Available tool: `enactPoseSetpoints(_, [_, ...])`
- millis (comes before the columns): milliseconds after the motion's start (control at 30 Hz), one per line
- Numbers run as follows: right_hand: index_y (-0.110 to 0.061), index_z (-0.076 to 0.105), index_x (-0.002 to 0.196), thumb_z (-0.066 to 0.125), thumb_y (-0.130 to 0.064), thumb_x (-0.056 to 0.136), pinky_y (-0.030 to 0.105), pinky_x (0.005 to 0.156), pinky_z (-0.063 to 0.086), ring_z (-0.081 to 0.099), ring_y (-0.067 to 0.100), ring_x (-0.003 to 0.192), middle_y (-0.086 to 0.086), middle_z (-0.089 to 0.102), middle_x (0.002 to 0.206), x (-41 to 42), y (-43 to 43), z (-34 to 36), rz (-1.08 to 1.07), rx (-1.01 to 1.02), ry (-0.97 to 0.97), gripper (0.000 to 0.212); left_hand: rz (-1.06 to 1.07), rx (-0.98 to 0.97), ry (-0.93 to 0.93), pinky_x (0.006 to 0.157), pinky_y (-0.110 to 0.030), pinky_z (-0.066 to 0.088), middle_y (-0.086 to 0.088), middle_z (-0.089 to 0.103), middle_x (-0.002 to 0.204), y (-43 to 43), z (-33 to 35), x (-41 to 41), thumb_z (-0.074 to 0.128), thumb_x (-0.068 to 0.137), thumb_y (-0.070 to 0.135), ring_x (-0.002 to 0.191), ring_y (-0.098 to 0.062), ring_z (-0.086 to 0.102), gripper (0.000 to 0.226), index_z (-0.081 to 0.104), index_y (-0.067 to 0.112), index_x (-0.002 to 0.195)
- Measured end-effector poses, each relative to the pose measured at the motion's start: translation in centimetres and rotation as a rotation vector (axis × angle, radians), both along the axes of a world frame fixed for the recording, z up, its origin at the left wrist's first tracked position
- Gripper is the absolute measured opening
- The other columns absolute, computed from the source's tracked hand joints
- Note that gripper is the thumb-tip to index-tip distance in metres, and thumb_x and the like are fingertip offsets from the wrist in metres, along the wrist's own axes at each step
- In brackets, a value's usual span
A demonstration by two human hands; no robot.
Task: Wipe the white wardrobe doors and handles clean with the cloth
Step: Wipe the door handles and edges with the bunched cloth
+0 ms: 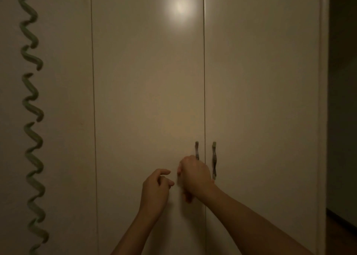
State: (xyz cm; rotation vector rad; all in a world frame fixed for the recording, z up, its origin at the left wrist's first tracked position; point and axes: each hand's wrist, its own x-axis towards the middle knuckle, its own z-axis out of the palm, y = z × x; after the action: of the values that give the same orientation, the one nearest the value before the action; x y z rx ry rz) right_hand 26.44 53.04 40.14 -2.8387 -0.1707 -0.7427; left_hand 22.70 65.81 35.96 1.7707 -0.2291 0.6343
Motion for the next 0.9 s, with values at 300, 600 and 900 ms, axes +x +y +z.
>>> enactPoseSetpoints(300, [-0.01, 0.052, 0.125, 0.06, -0.002, 0.089, 0.033, 0.078, 0.051, 0.049, 0.026, 0.115, 0.008, 0.038, 0.135, 2.3, -0.5, 2.2, 0.091, -0.092, -0.344, 0.038, 0.021, -0.022, 0.008, 0.073, -0.041, 0.057, 0.001, 0.072, 0.07, 0.5, -0.1, 0.4, 0.042, 0.088, 0.0, 0.073, -0.014, 0.067, 0.035, 0.065, 0.027, 0.09])
enactPoseSetpoints(600, [-0.016, 0.03, 0.145, 0.063, -0.011, 0.09, 0.058, 0.088, 0.051, 0.043, 0.032, 0.121, 0.008, 0.026, 0.141, 3.2, -1.8, -7.6, 0.073, -0.263, -0.042, 0.064, 0.011, -0.021, 0.026, 0.073, -0.045, 0.058, 0.002, 0.072, 0.07, 0.6, -0.9, 0.7, 0.041, 0.079, 0.02, 0.072, -0.015, 0.067, 0.027, 0.064, 0.029, 0.09])
enactPoseSetpoints(900, [-0.018, 0.028, 0.147, 0.056, -0.019, 0.096, 0.066, 0.086, 0.048, 0.04, 0.034, 0.13, 0.007, 0.022, 0.146, 2.0, -2.7, -10.3, 0.099, -0.322, 0.118, 0.058, 0.011, 0.003, 0.022, 0.075, -0.042, 0.058, 0.001, 0.072, 0.073, -0.5, -0.8, 0.5, 0.043, 0.089, 0.003, 0.076, -0.013, 0.067, 0.032, 0.065, 0.025, 0.093])
